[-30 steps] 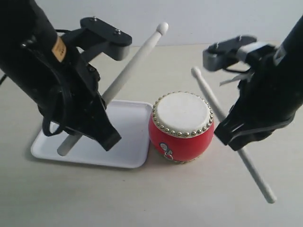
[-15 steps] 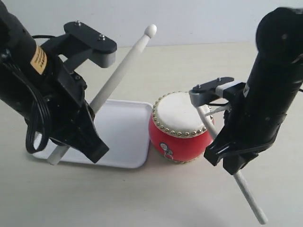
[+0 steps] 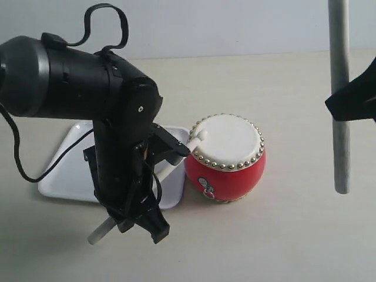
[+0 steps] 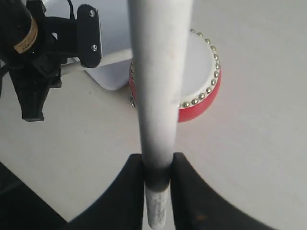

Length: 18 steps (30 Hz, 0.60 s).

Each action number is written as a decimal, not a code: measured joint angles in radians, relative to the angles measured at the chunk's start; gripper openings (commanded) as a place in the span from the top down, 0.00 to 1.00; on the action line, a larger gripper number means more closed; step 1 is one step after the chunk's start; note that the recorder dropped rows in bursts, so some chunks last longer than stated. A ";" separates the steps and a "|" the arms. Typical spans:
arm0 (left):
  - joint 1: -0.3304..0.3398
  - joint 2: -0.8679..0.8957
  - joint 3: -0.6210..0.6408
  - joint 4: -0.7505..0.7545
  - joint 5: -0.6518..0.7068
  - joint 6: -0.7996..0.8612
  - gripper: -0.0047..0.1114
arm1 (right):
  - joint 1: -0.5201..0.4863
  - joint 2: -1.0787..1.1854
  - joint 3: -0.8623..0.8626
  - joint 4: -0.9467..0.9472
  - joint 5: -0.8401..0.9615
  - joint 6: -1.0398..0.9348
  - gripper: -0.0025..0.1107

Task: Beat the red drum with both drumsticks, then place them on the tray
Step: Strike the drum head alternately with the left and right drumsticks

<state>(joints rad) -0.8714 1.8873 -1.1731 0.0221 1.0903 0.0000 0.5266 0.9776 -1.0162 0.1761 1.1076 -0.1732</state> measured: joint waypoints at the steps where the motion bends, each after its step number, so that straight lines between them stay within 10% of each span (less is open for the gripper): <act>1: 0.000 0.003 -0.022 0.000 0.015 0.000 0.96 | 0.000 0.000 0.000 -0.014 0.010 0.000 0.98; 18: -0.034 -0.407 -0.047 0.016 0.075 -0.040 0.96 | 0.000 0.669 0.013 0.010 0.101 -0.003 0.98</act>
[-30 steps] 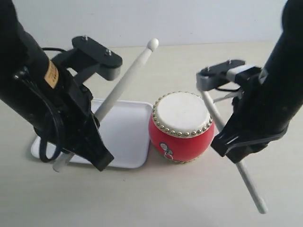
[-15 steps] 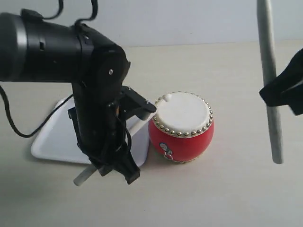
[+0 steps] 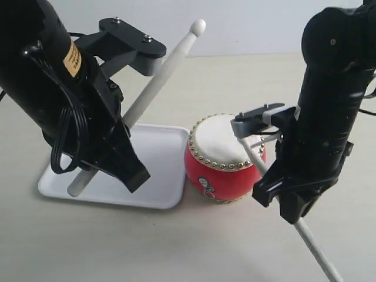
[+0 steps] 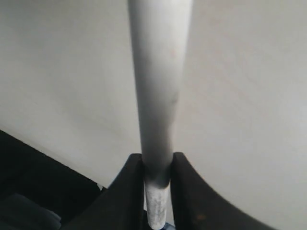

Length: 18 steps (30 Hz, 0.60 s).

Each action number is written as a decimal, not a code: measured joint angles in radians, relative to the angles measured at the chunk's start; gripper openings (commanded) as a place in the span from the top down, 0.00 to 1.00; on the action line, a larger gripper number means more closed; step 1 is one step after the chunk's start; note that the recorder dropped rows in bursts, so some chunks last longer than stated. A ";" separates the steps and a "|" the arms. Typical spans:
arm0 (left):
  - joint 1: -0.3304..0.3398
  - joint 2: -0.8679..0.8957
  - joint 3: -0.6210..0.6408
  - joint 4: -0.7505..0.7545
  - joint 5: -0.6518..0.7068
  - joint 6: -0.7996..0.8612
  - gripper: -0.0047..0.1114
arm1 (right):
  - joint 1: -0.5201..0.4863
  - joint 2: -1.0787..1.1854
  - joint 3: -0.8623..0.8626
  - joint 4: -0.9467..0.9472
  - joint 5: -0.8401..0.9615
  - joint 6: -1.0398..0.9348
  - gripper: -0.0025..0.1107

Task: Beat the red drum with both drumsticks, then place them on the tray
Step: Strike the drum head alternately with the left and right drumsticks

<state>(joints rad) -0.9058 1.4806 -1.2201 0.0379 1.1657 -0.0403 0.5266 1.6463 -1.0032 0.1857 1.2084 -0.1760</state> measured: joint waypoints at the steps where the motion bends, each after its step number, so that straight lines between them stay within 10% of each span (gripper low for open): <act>1: 0.000 0.000 0.014 0.002 -0.023 0.000 0.96 | 0.000 -0.023 -0.013 0.000 0.000 0.000 0.98; 18: 0.000 0.368 0.141 0.004 -0.157 0.040 0.96 | 0.000 -0.524 -0.129 -0.008 0.012 0.012 0.98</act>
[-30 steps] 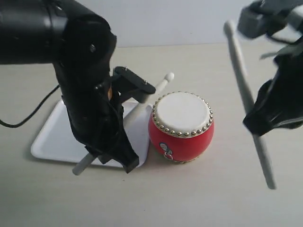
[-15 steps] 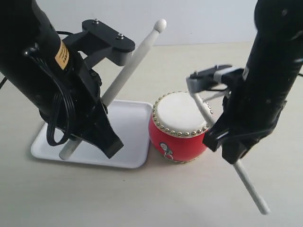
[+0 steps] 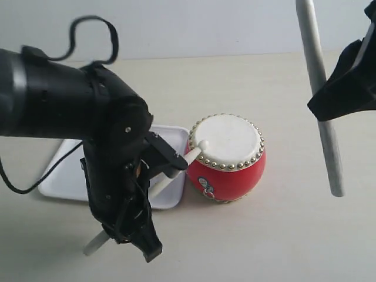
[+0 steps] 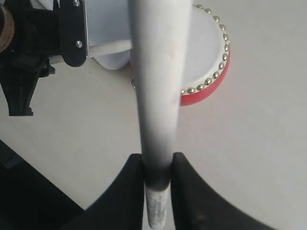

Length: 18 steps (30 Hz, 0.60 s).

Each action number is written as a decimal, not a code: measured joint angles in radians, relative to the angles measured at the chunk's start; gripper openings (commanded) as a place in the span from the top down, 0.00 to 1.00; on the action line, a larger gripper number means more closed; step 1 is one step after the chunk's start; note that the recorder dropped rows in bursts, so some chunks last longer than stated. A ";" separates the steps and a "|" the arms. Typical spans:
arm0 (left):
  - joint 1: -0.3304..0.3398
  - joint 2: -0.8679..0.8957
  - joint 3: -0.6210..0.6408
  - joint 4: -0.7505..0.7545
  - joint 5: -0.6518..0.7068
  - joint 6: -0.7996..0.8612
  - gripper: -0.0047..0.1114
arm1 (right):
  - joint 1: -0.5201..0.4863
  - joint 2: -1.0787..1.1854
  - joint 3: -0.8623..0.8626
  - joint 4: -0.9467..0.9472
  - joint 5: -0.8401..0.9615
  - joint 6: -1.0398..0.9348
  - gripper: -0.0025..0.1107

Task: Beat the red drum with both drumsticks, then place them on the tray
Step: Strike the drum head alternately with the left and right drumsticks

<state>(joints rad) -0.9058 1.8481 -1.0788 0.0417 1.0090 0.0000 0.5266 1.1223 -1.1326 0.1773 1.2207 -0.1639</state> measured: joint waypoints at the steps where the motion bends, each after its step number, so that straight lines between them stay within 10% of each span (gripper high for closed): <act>1: 0.000 0.025 -0.006 0.000 0.012 0.000 0.96 | 0.000 0.000 0.000 -0.004 0.000 0.000 0.98; 18: 0.000 -0.285 -0.094 0.002 0.115 -0.019 0.96 | 0.000 0.492 0.181 -0.016 -0.003 -0.031 0.98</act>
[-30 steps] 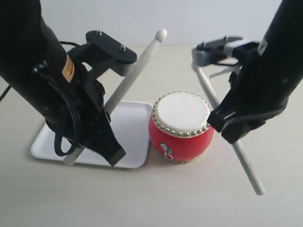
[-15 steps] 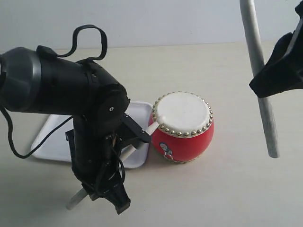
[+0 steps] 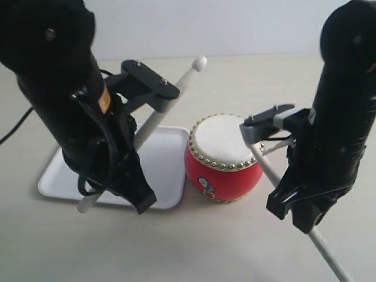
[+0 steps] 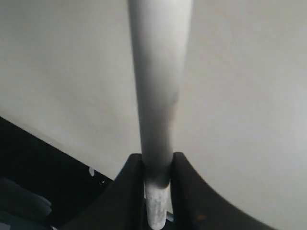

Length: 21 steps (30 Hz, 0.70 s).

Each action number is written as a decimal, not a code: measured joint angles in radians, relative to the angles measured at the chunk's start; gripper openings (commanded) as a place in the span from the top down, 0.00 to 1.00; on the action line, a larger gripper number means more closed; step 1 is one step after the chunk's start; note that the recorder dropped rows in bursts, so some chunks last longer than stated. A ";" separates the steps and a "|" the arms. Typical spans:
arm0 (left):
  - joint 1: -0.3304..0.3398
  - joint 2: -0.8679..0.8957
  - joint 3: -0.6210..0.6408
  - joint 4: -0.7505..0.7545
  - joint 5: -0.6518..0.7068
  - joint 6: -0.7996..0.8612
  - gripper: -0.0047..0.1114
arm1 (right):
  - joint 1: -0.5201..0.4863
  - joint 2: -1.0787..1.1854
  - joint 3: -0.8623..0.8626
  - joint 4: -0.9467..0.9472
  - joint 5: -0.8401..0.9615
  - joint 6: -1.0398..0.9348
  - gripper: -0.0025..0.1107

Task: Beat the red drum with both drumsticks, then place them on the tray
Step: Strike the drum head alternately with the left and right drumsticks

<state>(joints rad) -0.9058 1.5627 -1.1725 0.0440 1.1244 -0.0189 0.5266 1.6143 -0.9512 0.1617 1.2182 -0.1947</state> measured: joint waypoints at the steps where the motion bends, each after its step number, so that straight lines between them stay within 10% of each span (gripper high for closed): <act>1: 0.000 -0.025 0.000 0.000 0.000 0.000 0.96 | 0.000 0.037 0.000 0.000 0.000 -0.002 0.98; 9: 0.000 -0.116 0.000 0.000 0.017 -0.006 0.96 | 0.000 0.110 -0.004 0.000 0.001 -0.004 0.98; 21: 0.000 0.157 0.051 0.000 -0.139 0.002 0.96 | 0.000 -0.366 -0.010 0.002 -0.001 -0.004 0.98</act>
<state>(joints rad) -0.9058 1.7196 -1.1210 0.0440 0.9857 -0.0170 0.5266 1.2486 -0.9614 0.1637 1.2176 -0.1985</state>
